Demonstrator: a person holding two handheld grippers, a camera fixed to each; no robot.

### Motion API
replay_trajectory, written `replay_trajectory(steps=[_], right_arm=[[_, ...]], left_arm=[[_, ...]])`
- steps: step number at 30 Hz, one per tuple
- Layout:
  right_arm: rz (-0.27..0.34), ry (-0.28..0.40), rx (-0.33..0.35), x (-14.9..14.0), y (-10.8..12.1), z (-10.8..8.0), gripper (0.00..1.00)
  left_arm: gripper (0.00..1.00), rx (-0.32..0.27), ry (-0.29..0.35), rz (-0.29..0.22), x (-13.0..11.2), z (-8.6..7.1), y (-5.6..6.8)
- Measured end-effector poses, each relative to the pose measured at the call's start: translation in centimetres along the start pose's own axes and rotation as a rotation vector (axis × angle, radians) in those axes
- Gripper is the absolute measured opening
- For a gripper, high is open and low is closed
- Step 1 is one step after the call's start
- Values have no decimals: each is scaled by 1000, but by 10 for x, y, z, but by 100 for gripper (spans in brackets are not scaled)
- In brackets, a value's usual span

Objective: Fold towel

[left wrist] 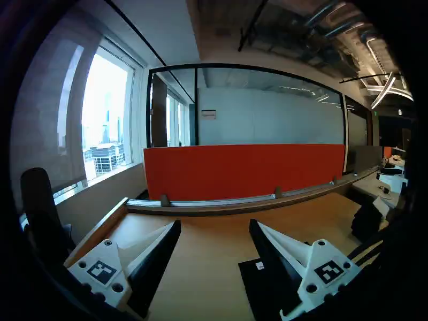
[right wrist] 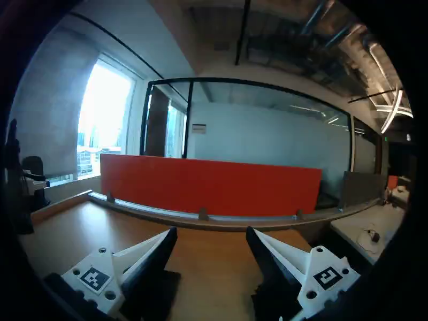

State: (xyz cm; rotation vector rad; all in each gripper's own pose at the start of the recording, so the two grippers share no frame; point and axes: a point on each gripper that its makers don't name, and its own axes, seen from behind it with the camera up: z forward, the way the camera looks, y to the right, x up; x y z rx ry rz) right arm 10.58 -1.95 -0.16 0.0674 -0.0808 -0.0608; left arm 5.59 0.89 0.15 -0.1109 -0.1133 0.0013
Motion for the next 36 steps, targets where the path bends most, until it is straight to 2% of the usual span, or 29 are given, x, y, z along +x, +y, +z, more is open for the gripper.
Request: replay_trajectory(steps=[9, 15, 24, 30, 36], right_arm=[[-71, -103, 117, -12, -21, 1, 100], [-91, -150, 181, -16, -31, 1, 100], [-133, -239, 310, -29, -56, -7, 100], [-150, -285, 376, -39, -66, -12, 100], [-155, -317, 410, -54, -74, -18, 100]], left_arm=[[94, -103, -86, 22, -13, 0, 15], [94, -171, -137, 29, -24, -2, 26], [94, -299, -217, 99, -41, -8, 50], [95, -348, -246, 144, -50, -13, 61], [94, -370, -277, 154, -68, -20, 68]])
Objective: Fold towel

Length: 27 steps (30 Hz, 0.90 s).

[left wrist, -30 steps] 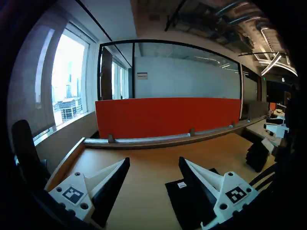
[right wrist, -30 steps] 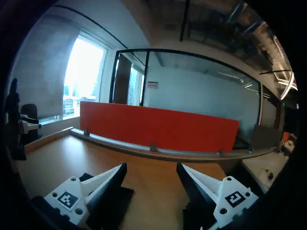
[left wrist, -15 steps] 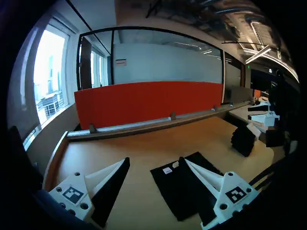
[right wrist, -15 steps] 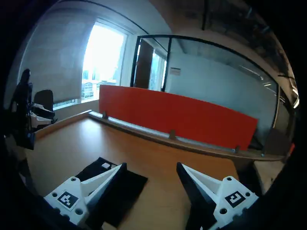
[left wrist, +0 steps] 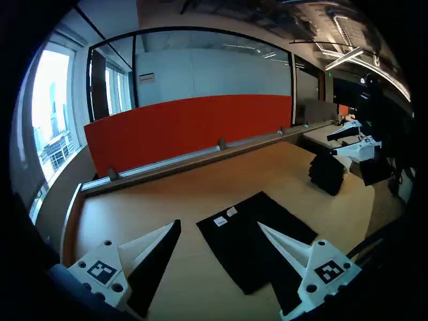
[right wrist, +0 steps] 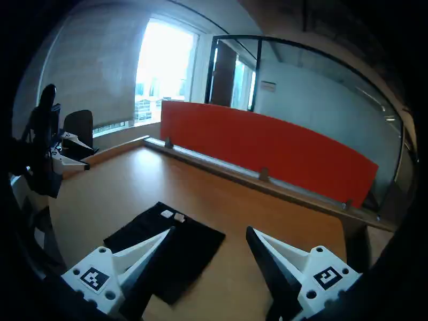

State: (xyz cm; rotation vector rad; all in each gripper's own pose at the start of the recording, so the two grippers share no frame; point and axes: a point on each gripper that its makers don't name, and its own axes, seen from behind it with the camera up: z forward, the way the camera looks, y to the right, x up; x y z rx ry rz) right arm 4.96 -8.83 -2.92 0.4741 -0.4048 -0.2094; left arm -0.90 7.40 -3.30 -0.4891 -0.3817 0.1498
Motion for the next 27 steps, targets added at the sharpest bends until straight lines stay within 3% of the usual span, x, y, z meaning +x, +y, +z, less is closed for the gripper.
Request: replay_trajectory(steps=[12, 27], right_arm=[[-18, -55, 39, -40, -17, 9, 100], [-18, -115, 71, -90, -37, 26, 100]], left_arm=[[94, -52, -58, -23, -44, 10, 28], [94, -85, -131, -32, -96, 28, 41]])
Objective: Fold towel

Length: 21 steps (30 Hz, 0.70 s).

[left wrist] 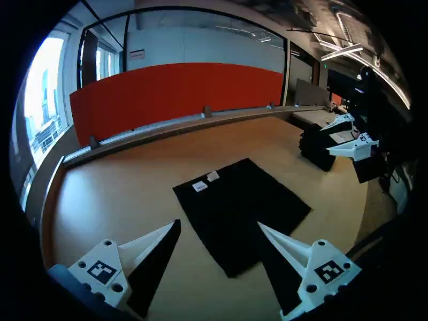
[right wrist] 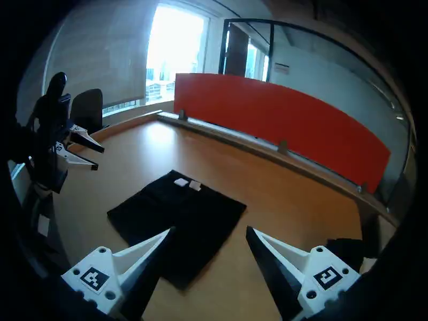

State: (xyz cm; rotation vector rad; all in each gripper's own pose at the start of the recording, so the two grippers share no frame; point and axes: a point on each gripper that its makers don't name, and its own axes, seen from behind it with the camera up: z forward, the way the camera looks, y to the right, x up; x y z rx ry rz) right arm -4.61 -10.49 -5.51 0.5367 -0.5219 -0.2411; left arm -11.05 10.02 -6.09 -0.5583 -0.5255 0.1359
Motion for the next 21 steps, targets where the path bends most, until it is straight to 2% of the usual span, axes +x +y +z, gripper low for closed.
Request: replay_trajectory(steps=[9, 21], right_arm=[[18, -36, 18, -31, -9, 15, 100], [10, -98, 46, -75, -23, 33, 100]], left_arm=[[95, -11, -61, 2, -36, 18, 5], [94, -41, -150, 12, -84, 39, 12]])
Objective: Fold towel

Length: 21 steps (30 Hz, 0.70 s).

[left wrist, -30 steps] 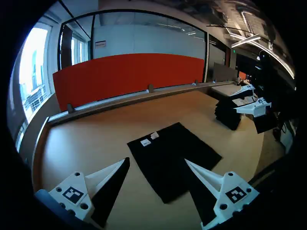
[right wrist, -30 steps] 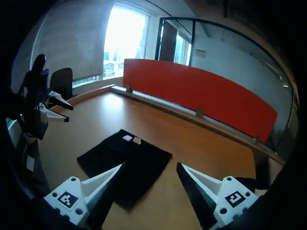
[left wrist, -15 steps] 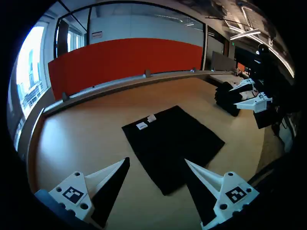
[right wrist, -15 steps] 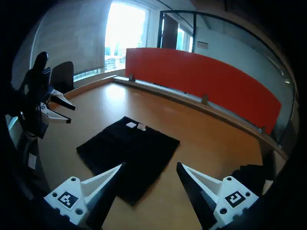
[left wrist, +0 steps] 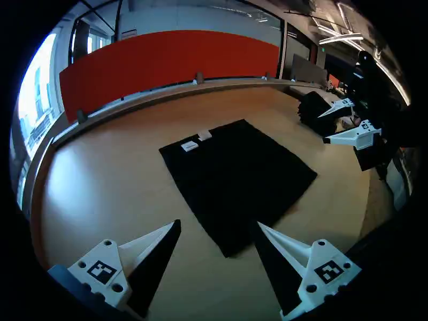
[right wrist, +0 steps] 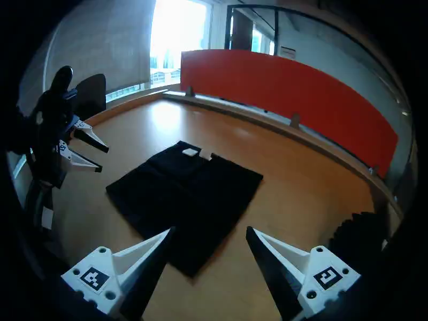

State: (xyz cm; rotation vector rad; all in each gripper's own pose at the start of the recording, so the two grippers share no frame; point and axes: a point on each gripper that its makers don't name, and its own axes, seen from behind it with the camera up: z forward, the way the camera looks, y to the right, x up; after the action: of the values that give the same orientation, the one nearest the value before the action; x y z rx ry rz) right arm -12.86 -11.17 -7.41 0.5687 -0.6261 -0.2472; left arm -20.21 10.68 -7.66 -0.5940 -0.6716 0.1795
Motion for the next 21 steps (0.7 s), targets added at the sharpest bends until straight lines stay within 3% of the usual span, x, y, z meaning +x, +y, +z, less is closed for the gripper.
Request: replay_trajectory(steps=[21], right_arm=[[6, -109, 41, -61, -17, 25, 100]], left_arm=[[94, -49, -110, 5, -47, 31, 13]])
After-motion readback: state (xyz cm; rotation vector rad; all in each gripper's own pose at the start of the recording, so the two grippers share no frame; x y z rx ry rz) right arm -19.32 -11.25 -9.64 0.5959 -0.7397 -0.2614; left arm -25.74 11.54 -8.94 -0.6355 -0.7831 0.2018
